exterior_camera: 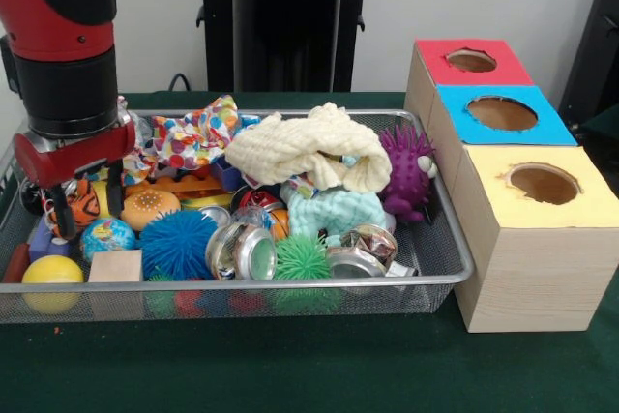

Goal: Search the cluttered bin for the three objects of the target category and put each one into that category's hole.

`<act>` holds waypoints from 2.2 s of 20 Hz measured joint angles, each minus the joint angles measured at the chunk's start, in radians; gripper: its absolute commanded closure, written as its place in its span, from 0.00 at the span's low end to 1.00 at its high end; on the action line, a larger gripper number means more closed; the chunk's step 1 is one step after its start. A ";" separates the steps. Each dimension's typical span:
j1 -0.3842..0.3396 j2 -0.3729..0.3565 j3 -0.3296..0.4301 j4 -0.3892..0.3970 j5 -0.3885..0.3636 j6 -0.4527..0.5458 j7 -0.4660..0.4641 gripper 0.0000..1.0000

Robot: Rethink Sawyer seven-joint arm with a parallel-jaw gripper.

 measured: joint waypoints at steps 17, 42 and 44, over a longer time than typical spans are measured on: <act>0.001 0.067 -0.042 -0.044 -0.009 0.001 0.000 0.00; 0.044 0.071 -0.163 -0.067 -0.009 0.091 0.000 0.00; 0.046 0.071 -0.166 -0.069 -0.009 0.091 0.000 0.00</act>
